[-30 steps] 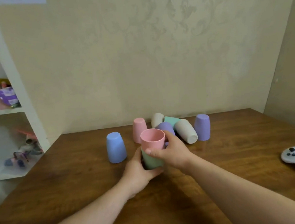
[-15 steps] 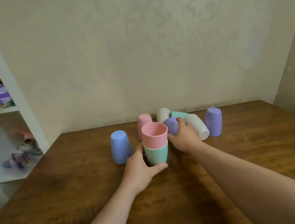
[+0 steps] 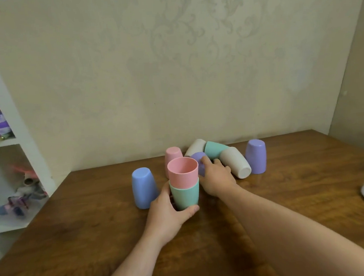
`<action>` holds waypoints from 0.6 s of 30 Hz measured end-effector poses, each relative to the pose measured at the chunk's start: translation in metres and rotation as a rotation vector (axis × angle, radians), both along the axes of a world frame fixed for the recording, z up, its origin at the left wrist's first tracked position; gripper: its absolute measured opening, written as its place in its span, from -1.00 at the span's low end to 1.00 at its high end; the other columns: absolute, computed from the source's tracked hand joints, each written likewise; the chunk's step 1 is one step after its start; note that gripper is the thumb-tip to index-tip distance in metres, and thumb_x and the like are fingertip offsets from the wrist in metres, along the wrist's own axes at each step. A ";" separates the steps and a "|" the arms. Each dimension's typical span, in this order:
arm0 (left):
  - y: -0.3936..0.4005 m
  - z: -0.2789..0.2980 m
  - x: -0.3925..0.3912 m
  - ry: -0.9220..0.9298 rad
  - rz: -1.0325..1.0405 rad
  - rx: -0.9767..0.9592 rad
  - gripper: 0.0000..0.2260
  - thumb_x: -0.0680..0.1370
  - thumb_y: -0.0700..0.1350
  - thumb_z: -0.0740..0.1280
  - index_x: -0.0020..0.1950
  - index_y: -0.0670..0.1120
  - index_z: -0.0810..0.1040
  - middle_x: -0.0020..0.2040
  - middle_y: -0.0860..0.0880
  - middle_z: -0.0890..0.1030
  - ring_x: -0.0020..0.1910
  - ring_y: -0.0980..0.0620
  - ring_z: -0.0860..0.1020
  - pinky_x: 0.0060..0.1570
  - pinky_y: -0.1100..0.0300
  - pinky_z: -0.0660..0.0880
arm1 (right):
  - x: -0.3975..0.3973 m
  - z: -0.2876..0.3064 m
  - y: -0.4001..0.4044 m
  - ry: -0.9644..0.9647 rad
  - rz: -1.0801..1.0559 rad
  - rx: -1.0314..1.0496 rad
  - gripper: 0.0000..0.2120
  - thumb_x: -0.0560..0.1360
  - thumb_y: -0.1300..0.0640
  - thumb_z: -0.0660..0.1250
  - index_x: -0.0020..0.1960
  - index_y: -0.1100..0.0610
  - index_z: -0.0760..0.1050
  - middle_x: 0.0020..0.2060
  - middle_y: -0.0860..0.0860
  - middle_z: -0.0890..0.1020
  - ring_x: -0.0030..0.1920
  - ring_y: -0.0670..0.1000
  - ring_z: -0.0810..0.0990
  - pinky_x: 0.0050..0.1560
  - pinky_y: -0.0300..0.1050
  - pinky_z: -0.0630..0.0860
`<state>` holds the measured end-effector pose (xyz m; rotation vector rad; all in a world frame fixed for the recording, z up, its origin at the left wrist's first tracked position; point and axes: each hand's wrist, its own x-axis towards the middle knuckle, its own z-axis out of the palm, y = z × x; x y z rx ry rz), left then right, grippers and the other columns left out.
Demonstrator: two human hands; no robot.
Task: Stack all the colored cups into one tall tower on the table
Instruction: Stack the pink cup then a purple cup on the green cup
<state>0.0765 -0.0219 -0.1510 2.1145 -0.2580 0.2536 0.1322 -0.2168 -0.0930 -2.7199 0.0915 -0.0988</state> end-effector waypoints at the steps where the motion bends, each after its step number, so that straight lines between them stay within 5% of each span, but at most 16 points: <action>1: 0.000 0.000 0.000 -0.002 0.004 0.000 -0.17 0.29 0.27 0.68 0.47 0.32 0.37 0.24 0.37 0.58 0.20 0.32 0.56 0.04 0.37 0.48 | -0.002 0.000 0.000 -0.030 -0.005 -0.007 -0.44 0.70 -0.15 0.26 0.62 -0.01 0.19 0.41 0.23 0.49 0.32 0.36 0.53 0.32 0.24 0.49; 5: 0.000 0.000 -0.002 0.000 0.002 0.006 -0.16 0.30 0.27 0.68 0.49 0.34 0.34 0.19 0.47 0.52 0.15 0.42 0.51 -0.01 0.46 0.43 | -0.005 0.006 -0.006 -0.044 -0.025 -0.039 -0.20 0.60 0.02 0.44 0.67 0.11 0.06 0.31 0.21 0.61 0.26 0.26 0.63 0.20 0.17 0.62; 8: 0.000 0.000 -0.002 0.007 0.006 0.005 -0.14 0.29 0.28 0.67 0.50 0.32 0.33 0.18 0.46 0.52 0.13 0.45 0.49 -0.02 0.46 0.42 | -0.011 0.020 -0.017 0.169 0.020 -0.074 0.13 0.46 0.04 0.54 0.75 0.10 -0.16 0.26 0.14 0.66 0.14 0.15 0.70 0.16 0.11 0.68; 11: 0.000 0.002 -0.002 0.023 0.004 0.010 -0.12 0.29 0.31 0.66 0.51 0.32 0.32 0.17 0.44 0.52 0.12 0.42 0.50 0.01 0.41 0.43 | -0.017 0.030 -0.039 0.355 0.059 0.035 -0.09 0.35 -0.03 0.55 0.62 0.02 0.24 0.19 0.03 0.59 0.06 0.06 0.63 0.05 0.02 0.69; 13: 0.000 0.002 -0.001 0.033 -0.005 0.001 -0.11 0.30 0.31 0.66 0.53 0.31 0.31 0.19 0.43 0.51 0.14 0.36 0.52 0.04 0.38 0.44 | -0.027 0.028 -0.051 0.408 0.028 0.464 -0.27 0.29 0.00 0.52 0.43 -0.05 0.40 0.21 0.05 0.56 0.08 0.08 0.61 -0.07 0.00 0.65; 16: 0.000 0.001 -0.001 0.042 -0.021 -0.019 -0.12 0.32 0.29 0.66 0.54 0.30 0.30 0.21 0.42 0.51 0.23 0.26 0.54 0.09 0.33 0.45 | -0.037 0.029 -0.056 0.309 -0.021 1.322 -0.33 0.31 0.08 0.54 0.41 -0.03 0.49 0.16 0.11 0.63 0.03 0.14 0.64 -0.07 0.04 0.60; 18: -0.001 0.001 -0.001 0.045 -0.030 -0.020 -0.13 0.36 0.26 0.65 0.55 0.30 0.28 0.23 0.41 0.51 0.27 0.24 0.53 0.14 0.28 0.46 | -0.040 0.047 -0.046 0.176 -0.021 1.591 -0.51 0.45 0.03 0.54 0.34 0.00 0.52 0.15 0.07 0.67 0.04 0.09 0.65 -0.01 0.06 0.56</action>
